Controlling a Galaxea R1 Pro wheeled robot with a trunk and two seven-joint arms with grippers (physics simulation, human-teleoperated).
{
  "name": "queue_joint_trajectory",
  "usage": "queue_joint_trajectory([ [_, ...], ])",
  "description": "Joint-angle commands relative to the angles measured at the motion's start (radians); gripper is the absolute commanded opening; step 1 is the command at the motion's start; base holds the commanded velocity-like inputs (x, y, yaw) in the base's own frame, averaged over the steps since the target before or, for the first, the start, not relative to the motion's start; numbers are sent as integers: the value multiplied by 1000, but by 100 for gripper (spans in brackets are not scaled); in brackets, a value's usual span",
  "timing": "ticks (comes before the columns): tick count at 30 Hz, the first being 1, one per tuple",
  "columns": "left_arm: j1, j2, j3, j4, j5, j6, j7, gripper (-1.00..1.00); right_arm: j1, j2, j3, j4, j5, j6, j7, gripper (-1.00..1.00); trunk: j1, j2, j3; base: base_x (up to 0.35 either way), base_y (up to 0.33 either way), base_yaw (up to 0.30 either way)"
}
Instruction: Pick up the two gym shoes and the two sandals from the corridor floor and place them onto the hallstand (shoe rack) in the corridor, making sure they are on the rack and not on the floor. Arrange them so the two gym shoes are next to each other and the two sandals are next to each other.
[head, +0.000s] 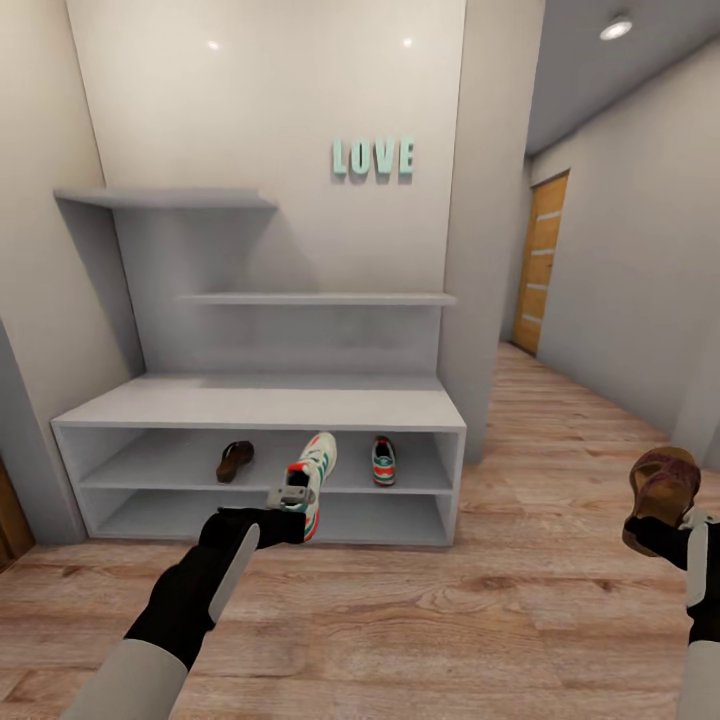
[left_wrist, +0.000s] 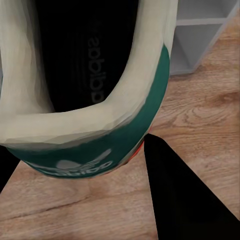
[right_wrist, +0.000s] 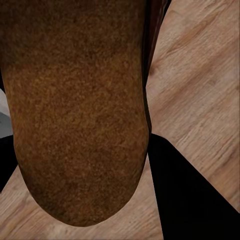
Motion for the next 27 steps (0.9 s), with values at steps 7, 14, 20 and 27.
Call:
queue_joint_trajectory([
  [7,-1,1,-4,-1,0,4,-2,-100,-1,0,0,-1,6,5,2,-100,10,-16,-36,0,0,0],
  [14,0,7,-7,1,0,-3,-3,-100,-1,0,0,-1,6,5,2,-100,13,-18,-74,0,0,0],
  [20,0,23,-7,3,0,-48,-4,-100,-1,0,0,-1,6,5,2,-100,16,-19,-107,0,0,0],
  [27,1,26,-7,26,0,-135,-4,-100,-1,1,1,-1,6,5,2,-100,19,-21,-145,0,0,0],
])
